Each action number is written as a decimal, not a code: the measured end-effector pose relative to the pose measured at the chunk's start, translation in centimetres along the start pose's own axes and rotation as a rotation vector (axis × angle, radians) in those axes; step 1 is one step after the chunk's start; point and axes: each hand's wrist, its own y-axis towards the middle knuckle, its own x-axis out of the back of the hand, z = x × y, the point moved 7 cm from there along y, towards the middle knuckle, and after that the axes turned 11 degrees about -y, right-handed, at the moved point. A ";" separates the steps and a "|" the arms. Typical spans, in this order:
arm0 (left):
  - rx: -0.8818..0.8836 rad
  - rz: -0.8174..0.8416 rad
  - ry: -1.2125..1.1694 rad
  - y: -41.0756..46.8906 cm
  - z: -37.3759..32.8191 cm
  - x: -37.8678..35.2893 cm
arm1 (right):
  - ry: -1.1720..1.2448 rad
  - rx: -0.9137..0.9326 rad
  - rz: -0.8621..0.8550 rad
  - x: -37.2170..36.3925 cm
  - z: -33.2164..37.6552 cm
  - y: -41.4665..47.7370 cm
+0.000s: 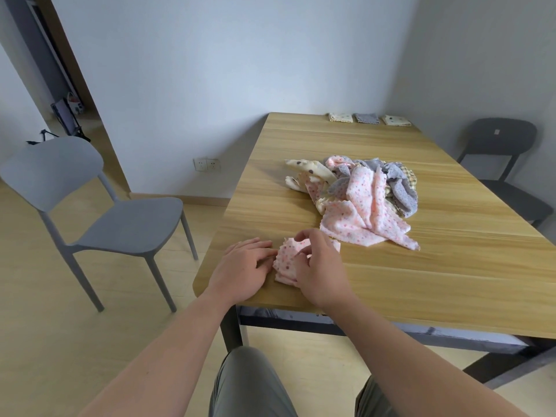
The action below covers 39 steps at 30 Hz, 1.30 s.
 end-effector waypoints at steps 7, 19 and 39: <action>0.049 -0.026 -0.020 0.2 -1.4 0.0 | -0.452 0.095 -0.017 1.6 -2.6 -0.5; 0.335 -0.050 -0.865 0.1 -5.8 -1.2 | -0.465 0.000 0.088 2.2 -4.0 -3.1; 0.295 0.115 -0.424 0.4 -5.4 -1.9 | -0.492 0.038 0.231 0.3 -4.7 -4.3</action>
